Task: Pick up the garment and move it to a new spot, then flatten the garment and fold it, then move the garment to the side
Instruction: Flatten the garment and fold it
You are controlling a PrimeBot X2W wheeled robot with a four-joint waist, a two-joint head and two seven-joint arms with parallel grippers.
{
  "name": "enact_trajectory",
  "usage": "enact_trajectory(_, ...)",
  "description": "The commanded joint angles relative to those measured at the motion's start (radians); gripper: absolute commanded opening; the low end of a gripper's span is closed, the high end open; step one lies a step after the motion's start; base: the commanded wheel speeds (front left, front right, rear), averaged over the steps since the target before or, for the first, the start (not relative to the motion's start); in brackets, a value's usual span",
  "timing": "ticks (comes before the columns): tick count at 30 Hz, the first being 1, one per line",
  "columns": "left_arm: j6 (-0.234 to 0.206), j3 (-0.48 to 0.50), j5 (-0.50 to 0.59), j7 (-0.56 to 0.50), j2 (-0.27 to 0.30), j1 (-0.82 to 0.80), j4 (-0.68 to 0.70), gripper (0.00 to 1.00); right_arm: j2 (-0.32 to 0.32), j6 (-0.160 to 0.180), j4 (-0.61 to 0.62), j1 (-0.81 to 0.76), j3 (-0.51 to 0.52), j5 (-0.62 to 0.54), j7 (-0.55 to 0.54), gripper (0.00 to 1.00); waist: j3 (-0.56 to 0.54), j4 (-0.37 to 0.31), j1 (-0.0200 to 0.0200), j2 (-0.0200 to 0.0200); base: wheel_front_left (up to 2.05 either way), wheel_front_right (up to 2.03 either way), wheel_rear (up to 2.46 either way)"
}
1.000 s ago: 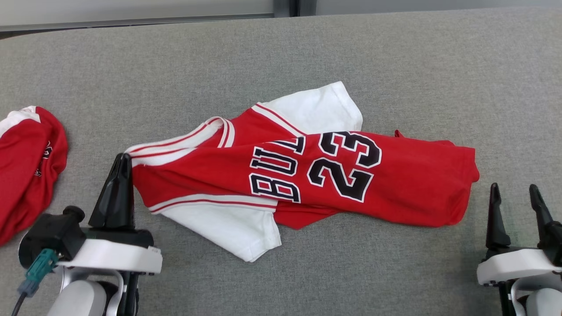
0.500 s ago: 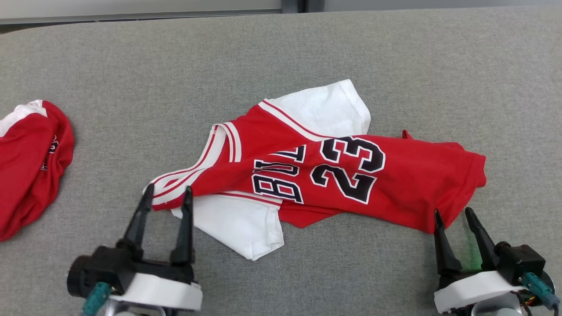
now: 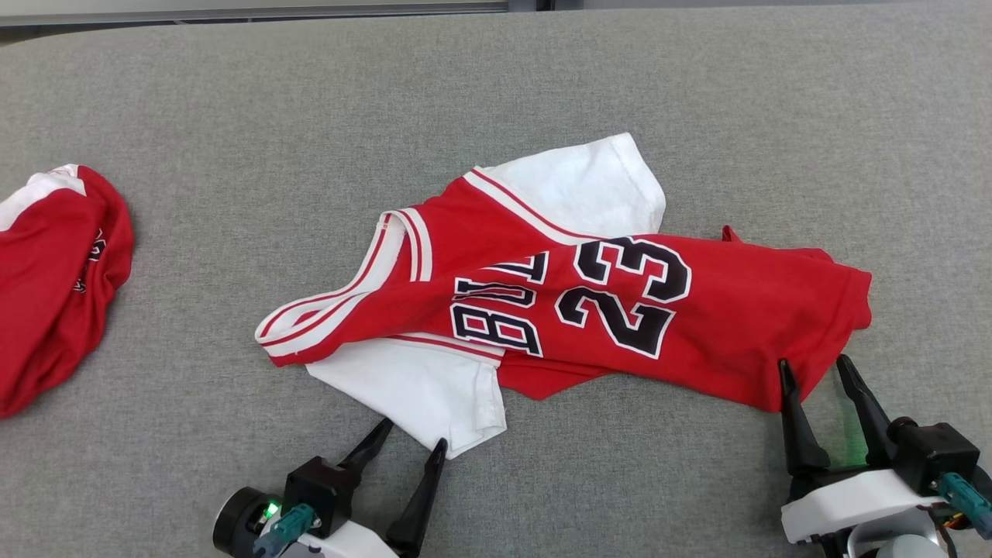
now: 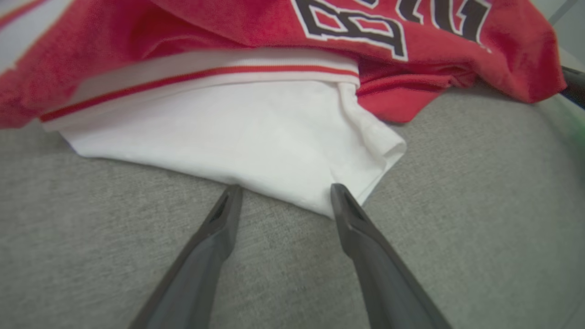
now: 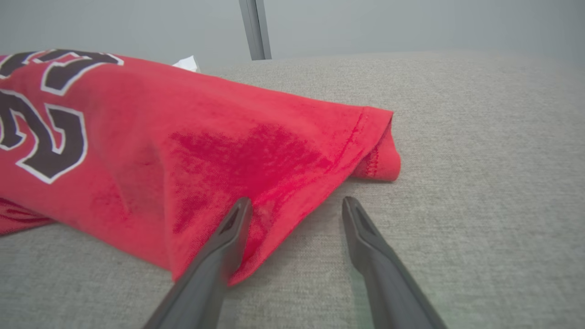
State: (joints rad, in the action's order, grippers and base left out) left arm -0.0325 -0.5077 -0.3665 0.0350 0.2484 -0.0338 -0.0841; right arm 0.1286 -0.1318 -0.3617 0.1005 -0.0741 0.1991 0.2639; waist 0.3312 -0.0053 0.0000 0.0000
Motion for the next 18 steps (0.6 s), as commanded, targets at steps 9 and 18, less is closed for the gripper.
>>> enact_trajectory(9,0.024,0.029,-0.065,0.034,-0.03,-0.044,-0.068,0.0,0.008,0.002,0.008,0.013,-0.039,0.037,0.001,0.33,0.004,-0.016,0.0,0.0,0.0,0.0,0.0)
enact_trajectory(18,0.051,0.122,-0.151,0.136,-0.023,-0.066,0.068,0.0,0.044,0.002,0.086,0.058,-0.069,0.103,0.001,0.0,-0.023,-0.019,0.0,0.0,0.0,0.0,0.0)
